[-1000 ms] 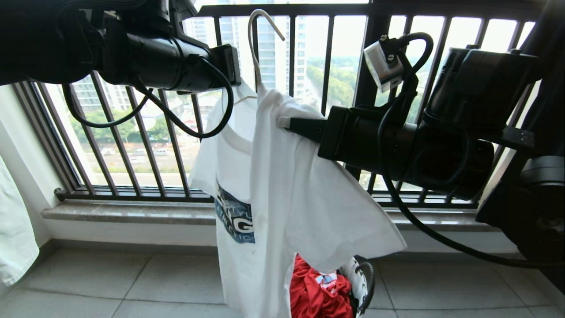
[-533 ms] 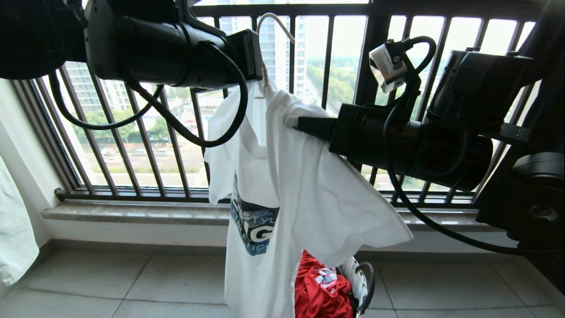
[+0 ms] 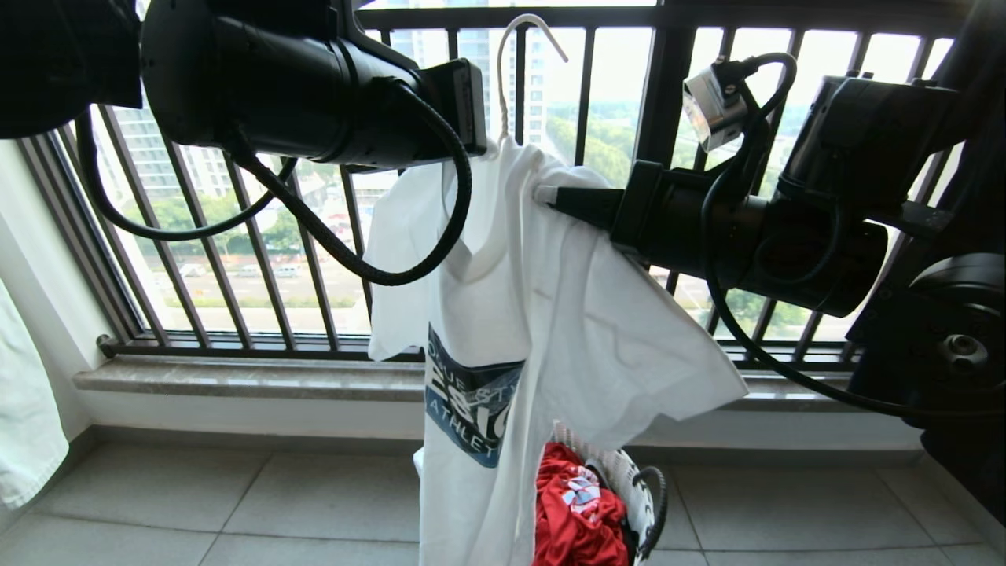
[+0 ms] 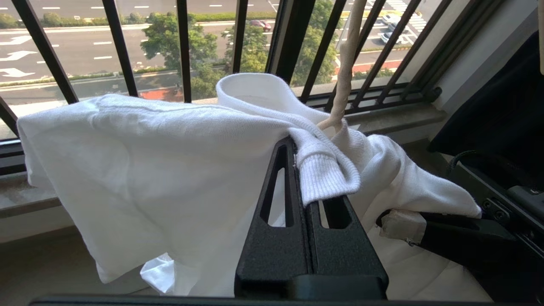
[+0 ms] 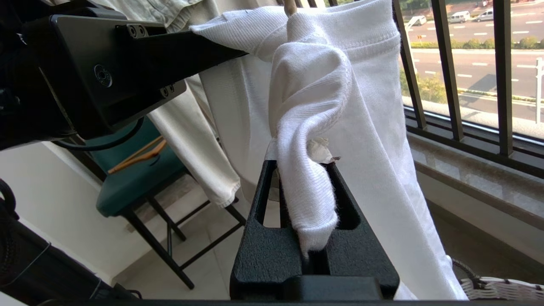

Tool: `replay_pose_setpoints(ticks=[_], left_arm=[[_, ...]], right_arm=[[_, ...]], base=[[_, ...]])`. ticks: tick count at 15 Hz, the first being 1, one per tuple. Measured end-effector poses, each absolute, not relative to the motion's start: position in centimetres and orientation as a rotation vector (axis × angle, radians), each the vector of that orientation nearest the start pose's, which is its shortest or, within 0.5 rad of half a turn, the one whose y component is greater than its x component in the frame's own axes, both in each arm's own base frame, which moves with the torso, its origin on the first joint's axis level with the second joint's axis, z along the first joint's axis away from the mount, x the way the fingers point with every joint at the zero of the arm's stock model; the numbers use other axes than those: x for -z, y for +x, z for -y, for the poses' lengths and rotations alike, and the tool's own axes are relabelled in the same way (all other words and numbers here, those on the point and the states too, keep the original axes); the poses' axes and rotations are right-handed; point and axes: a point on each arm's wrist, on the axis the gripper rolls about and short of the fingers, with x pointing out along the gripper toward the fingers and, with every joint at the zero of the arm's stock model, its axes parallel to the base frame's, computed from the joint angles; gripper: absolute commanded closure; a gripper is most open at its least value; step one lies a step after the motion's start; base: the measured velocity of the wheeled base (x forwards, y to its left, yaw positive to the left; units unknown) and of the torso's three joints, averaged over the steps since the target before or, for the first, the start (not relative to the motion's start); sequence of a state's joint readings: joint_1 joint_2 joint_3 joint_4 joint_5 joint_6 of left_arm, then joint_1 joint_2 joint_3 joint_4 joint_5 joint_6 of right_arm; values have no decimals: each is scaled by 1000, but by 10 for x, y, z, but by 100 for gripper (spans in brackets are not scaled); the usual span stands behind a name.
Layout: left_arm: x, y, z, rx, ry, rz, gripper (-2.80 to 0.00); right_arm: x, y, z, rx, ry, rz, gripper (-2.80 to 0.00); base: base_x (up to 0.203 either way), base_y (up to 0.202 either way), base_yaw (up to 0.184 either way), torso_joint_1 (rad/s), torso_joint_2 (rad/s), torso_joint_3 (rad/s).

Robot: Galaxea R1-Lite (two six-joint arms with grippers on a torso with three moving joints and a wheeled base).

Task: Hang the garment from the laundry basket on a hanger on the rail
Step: Hang the clothes on the clothes rack

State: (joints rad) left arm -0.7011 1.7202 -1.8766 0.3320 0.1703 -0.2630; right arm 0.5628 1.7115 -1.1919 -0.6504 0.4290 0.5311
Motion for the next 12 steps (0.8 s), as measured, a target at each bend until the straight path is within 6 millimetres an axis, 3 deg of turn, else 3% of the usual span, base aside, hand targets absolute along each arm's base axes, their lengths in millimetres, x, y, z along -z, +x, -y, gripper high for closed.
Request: replay_pose_setpoints(ticks=[12], left_arm=[[-376,215,217,576,-147,-269,0]], right_arm=[[-282,270,-193,-1052,489,-170,0]], base=[[0,0,0,0,0,0]])
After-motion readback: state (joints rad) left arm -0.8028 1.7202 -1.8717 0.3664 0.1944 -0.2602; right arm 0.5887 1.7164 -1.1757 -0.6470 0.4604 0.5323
